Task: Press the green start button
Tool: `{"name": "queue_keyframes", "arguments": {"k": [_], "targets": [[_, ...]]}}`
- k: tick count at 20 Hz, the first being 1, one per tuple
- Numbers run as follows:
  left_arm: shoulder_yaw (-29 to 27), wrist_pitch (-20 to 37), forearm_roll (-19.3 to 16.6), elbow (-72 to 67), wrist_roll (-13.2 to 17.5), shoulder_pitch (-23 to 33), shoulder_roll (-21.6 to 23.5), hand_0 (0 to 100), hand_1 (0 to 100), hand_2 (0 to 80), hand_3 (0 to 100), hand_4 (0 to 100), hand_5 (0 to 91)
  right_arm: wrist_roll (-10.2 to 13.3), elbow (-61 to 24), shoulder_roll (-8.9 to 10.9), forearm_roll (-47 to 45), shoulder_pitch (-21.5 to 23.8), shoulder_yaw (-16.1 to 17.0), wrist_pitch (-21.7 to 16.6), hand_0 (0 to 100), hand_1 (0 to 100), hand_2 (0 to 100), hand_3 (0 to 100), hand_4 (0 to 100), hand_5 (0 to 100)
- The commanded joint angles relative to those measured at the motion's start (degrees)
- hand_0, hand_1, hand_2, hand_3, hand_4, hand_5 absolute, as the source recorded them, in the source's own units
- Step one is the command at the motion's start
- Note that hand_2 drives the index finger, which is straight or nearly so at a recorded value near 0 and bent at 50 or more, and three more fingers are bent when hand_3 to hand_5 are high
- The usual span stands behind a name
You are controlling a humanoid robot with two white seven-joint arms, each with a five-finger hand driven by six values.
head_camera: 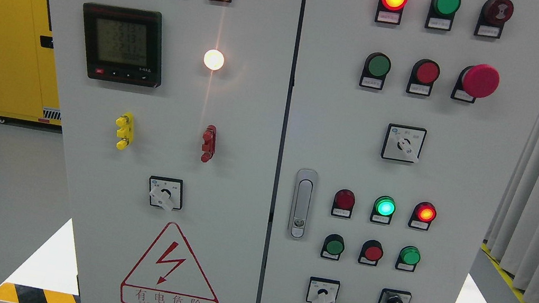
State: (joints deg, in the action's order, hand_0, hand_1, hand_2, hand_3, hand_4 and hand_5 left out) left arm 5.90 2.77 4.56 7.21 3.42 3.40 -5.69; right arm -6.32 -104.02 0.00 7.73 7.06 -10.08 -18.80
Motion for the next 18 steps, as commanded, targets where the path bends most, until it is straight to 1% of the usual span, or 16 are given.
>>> {"name": "queue_keyframes", "arguments": {"k": [1, 12, 13, 14, 15, 16, 17, 18], "targets": [[-0.01, -0.05, -0.08, 0.0, -0.08, -0.06, 0.07, 12, 56, 0.0, 0, 0, 0.0, 0.0, -0.05, -1.49, 0.0, -0.03, 0.15, -0.01, 61, 76, 0, 1, 0, 0], [-0.01, -0.05, -0.08, 0.0, 0.01, 0.03, -0.02, 12, 56, 0.0, 0, 0, 0.0, 0.08, -0.05, -1.49, 0.79, -0.21, 0.24, -0.01, 60, 76, 0, 1, 0, 0], [-0.01, -0.05, 0.01, 0.0, 0.01, -0.06, 0.07, 12, 56, 0.0, 0, 0, 0.0, 0.61, 0.13, -1.49, 2.53, -0.47, 0.32, -0.01, 60, 76, 0, 1, 0, 0], [0.07, -0.05, 0.01, 0.0, 0.01, 0.03, 0.07, 12, 56, 0.0, 0, 0, 0.0, 1.39, 0.3, -1.49, 5.07, -0.9, 0.67, -0.01, 55, 77, 0, 1, 0, 0], [-0.01, -0.05, 0.01, 0.0, -0.08, 0.03, -0.02, 12, 56, 0.0, 0, 0, 0.0, 2.71, 0.48, -1.58, 8.58, -1.43, 1.72, -0.01, 50, 77, 0, 3, 2, 0], [-0.01, -0.05, 0.01, 0.0, 0.01, 0.03, -0.02, 12, 56, 0.0, 0, 0, 0.0, 4.55, 0.92, -1.67, 12.62, -2.13, 2.77, -0.01, 48, 78, 0, 5, 4, 0], [-0.01, -0.05, 0.01, 0.0, 0.01, 0.03, -0.02, 12, 56, 0.0, 0, 0, 0.0, 6.74, 1.79, -1.76, 16.92, -3.79, 3.48, -0.01, 46, 78, 0, 8, 8, 3], [0.07, -0.05, 0.01, 0.0, 0.01, 0.03, -0.02, 12, 56, 0.0, 0, 0, 0.0, 8.85, 2.93, -1.84, 20.62, -5.72, 3.84, -0.01, 40, 79, 0, 24, 32, 23]]}}
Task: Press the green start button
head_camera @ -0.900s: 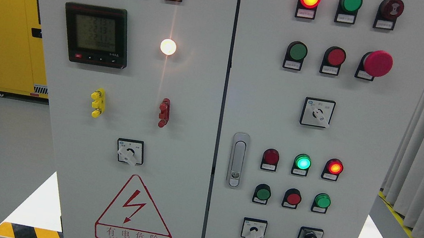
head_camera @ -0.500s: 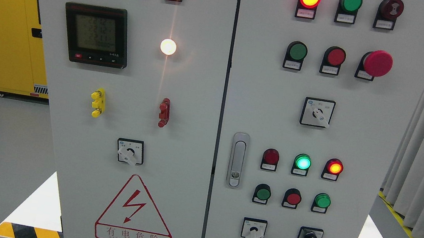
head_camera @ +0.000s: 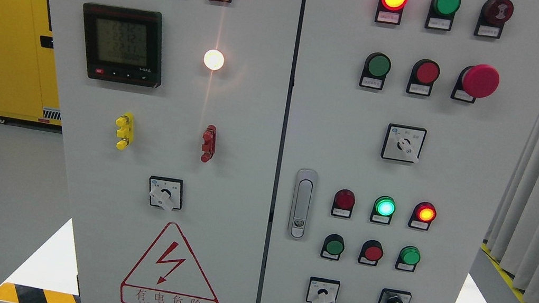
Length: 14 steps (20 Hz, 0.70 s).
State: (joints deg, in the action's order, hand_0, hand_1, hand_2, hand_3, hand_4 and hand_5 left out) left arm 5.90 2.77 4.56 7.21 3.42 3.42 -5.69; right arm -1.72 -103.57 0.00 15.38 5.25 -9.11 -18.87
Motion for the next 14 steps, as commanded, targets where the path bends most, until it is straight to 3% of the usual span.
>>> {"name": "queue_keyframes", "arguments": {"k": [1, 2, 3, 4, 5, 6, 9, 14], "targets": [[-0.01, -0.05, 0.01, 0.0, 0.01, 0.01, -0.02, 12, 56, 0.0, 0, 0, 0.0, 6.01, 3.37, -1.85, 15.88, -5.41, 2.87, 0.07, 39, 80, 0, 31, 41, 31], [-0.01, -0.05, 0.01, 0.0, 0.01, -0.07, 0.06, 12, 56, 0.0, 0, 0, 0.0, 6.9, 3.81, -1.85, 18.17, -6.64, 2.87, 0.07, 41, 80, 0, 37, 48, 38], [-0.01, -0.05, 0.01, 0.0, 0.01, 0.01, -0.02, 12, 56, 0.0, 0, 0, 0.0, 7.17, 4.25, -1.85, 20.02, -7.52, 2.87, 0.07, 40, 81, 0, 50, 64, 59], [-0.01, -0.05, 0.01, 0.0, 0.01, 0.01, 0.06, 12, 56, 0.0, 0, 0, 0.0, 7.35, 4.6, -1.93, 21.78, -8.14, 2.87, 0.07, 39, 81, 0, 55, 69, 66], [-0.01, -0.05, 0.01, 0.0, 0.01, 0.01, 0.06, 12, 56, 0.0, 0, 0, 0.0, 7.44, 4.87, -1.93, 23.54, -8.67, 2.87, 0.07, 46, 83, 0, 68, 85, 87], [-0.01, -0.05, 0.01, 0.0, 0.01, 0.01, -0.02, 12, 56, 0.0, 0, 0, 0.0, 7.52, 4.87, -1.93, 25.47, -9.02, 2.79, 0.07, 51, 84, 0, 78, 94, 95], [-0.01, -0.05, 0.01, 0.0, -0.08, 0.01, -0.02, 12, 56, 0.0, 0, 0, 0.0, 8.14, 4.61, -1.76, 32.59, -9.73, 2.61, -0.11, 52, 83, 0, 92, 100, 100], [-0.01, -0.05, 0.01, 0.0, -0.08, 0.01, -0.02, 12, 56, 0.0, 0, 0, 0.0, 7.97, 3.99, -1.76, 34.89, -10.17, 2.52, -0.81, 53, 83, 0, 97, 100, 100]]}}
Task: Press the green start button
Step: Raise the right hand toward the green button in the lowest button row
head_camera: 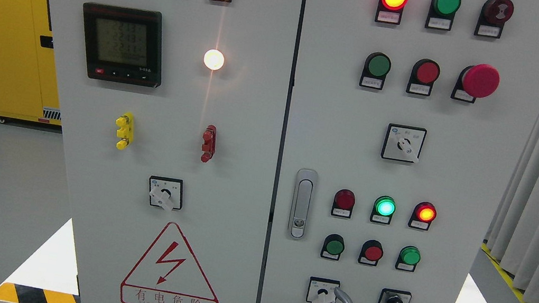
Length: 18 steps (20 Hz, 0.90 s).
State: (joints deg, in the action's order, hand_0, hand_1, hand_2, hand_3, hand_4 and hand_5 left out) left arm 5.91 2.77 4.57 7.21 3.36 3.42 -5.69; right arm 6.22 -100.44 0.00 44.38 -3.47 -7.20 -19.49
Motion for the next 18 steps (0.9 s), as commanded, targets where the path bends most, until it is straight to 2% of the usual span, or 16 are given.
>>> {"name": "queue_keyframes", "arguments": {"k": [1, 8, 12, 18], "targets": [[-0.02, -0.05, 0.0, 0.0, 0.07, 0.01, -0.02, 12, 56, 0.0, 0, 0, 0.0, -0.06, 0.77, -1.67, 5.98, -1.8, 0.6, -0.11, 53, 83, 0, 96, 100, 100], [-0.02, -0.05, 0.0, 0.0, 0.07, 0.01, -0.02, 12, 56, 0.0, 0, 0, 0.0, -0.41, 1.99, -1.5, 7.56, -7.07, 0.69, 0.33, 58, 84, 0, 95, 100, 100], [-0.02, -0.05, 0.0, 0.0, 0.07, 0.01, 0.06, 12, 56, 0.0, 0, 0, 0.0, -0.06, 3.05, -1.58, 12.56, -7.7, 0.95, 0.24, 61, 84, 0, 96, 100, 100], [-0.02, -0.05, 0.0, 0.0, 0.07, 0.01, 0.06, 12, 56, 0.0, 0, 0, 0.0, -0.24, 3.93, -1.58, 12.66, -8.83, 1.13, 0.94, 64, 84, 0, 96, 100, 100]]}}
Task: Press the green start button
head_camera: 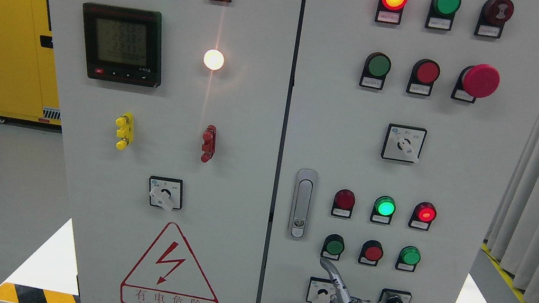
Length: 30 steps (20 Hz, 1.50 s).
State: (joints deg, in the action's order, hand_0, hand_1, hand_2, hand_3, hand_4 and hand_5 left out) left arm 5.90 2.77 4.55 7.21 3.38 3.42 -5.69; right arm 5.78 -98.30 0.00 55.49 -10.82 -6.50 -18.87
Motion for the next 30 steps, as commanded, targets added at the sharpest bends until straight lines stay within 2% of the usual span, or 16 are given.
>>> {"name": "queue_keyframes", "arguments": {"k": [1, 30], "targets": [[0.08, -0.05, -0.07, 0.0, 0.05, 0.0, -0.02, 12, 56, 0.0, 0, 0, 0.0, 0.2, 2.06, -1.58, 1.55, -1.66, 0.43, 0.33, 64, 84, 0, 96, 100, 100], [-0.01, -0.05, 0.02, 0.0, 0.05, 0.0, 0.06, 12, 56, 0.0, 0, 0, 0.0, 0.02, 6.28, -1.58, -0.82, -3.69, 2.89, 0.68, 75, 86, 0, 96, 100, 100]]}}
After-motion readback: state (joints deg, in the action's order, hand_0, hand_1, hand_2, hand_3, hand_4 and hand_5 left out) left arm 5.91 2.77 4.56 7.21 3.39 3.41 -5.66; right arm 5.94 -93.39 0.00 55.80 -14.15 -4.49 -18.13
